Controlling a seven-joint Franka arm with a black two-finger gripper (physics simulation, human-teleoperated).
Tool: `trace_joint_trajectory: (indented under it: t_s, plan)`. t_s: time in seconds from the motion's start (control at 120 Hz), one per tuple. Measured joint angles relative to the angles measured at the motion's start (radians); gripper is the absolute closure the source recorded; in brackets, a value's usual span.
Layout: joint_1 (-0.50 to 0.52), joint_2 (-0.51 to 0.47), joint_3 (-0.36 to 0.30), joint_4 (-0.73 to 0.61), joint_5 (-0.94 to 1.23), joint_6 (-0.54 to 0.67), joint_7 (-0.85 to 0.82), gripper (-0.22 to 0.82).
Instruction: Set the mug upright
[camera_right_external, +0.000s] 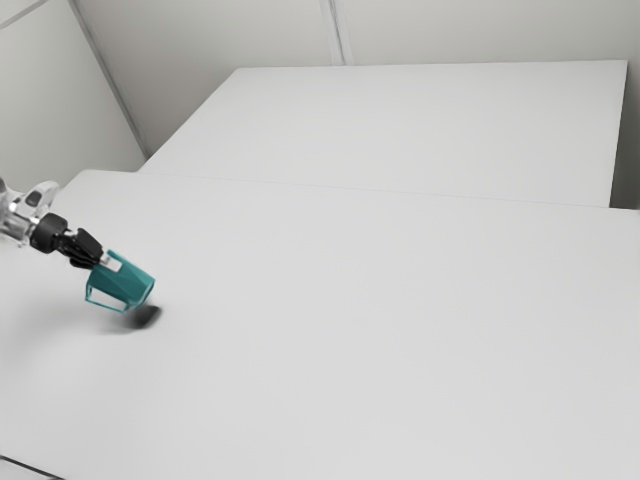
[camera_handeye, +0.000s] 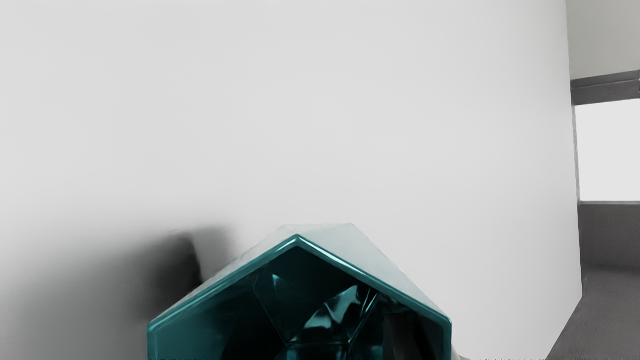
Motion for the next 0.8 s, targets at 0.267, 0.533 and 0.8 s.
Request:
trace_joint_trajectory:
  t_s: [0.267,0.533,0.8]
  plan:
    - [-0.228,-0.206,-0.001,-0.075,0.147,0.107,-0.071,0.77]
    - [-0.409,-0.322,-0.065,-0.162,0.366,0.315,-0.231,0.78]
    - [-0.458,-0.386,-0.192,-0.290,0.533,0.543,-0.431,0.78]
